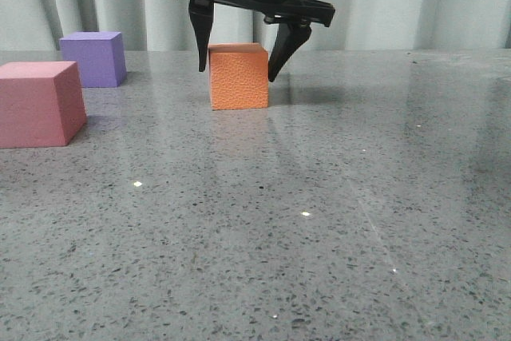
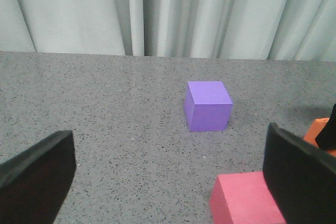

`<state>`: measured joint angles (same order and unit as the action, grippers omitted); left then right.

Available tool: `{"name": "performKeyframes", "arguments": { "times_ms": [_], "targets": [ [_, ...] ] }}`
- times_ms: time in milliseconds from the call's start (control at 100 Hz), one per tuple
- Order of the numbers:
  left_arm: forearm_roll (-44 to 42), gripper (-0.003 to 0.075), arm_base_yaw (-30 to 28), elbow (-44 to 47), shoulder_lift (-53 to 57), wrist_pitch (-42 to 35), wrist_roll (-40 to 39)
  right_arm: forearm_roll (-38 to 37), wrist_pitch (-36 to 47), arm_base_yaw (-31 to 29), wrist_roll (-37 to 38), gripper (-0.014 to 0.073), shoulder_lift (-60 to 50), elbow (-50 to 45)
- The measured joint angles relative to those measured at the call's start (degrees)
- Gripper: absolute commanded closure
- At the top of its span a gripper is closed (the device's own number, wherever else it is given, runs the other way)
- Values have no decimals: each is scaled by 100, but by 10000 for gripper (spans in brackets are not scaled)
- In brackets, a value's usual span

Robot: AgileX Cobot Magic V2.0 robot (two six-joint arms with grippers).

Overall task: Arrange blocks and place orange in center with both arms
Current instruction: 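Lower the orange cube onto the table center and open the right gripper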

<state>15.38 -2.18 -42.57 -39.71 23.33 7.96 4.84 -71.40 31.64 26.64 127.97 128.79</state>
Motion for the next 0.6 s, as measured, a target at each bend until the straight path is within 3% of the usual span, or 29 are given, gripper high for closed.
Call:
{"name": "performKeyframes", "arguments": {
  "times_ms": [600],
  "targets": [
    [0,27,0,0,0,0,0,82,-24,0,-210,1,-999,-29]
  ]
}}
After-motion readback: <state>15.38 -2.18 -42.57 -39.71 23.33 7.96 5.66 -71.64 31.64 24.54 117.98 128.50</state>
